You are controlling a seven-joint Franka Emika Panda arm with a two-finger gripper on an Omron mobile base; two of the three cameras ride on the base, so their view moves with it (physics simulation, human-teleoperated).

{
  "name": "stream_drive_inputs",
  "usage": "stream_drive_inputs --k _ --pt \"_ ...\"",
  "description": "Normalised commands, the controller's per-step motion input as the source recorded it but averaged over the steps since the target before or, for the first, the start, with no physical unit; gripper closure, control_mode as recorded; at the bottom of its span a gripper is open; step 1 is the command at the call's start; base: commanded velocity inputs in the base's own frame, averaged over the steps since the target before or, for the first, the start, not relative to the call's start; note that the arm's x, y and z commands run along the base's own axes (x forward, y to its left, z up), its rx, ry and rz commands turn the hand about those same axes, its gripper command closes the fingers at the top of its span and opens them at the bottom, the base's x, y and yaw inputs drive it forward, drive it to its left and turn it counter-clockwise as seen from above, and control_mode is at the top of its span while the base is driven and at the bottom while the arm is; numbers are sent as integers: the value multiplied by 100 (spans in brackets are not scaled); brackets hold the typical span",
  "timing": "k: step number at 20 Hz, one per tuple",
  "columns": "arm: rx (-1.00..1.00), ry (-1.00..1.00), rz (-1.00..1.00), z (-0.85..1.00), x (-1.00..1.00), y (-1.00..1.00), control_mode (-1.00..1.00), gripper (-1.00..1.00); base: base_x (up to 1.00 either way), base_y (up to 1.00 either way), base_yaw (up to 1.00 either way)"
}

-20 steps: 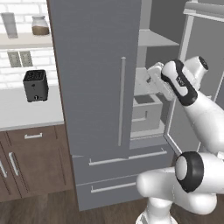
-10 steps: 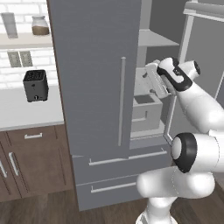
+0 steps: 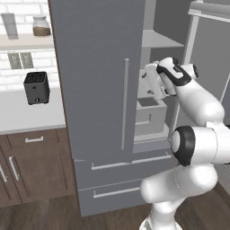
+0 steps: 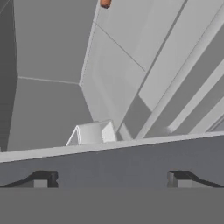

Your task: Take the strawberry from the fridge and place it on top of the pancake, located on the dining counter.

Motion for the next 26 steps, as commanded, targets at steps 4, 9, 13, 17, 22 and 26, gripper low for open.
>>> stream_drive_inputs --k 4,9,13,17,22,26 --pt "3 -5 0 -14 29 22 -100 -100 0 0 0" --pt "1 -1 0 -12 21 9 -100 -100 0 0 0" --pt "3 0 5 -5 0 18 -100 -100 0 0 0" --pt "4 0 7 0 -6 30 -100 -100 0 0 0" --pt "5 4 9 0 -19 35 -100 -100 0 0 0" --pt "1 12 14 0 -33 49 -100 -100 0 0 0"
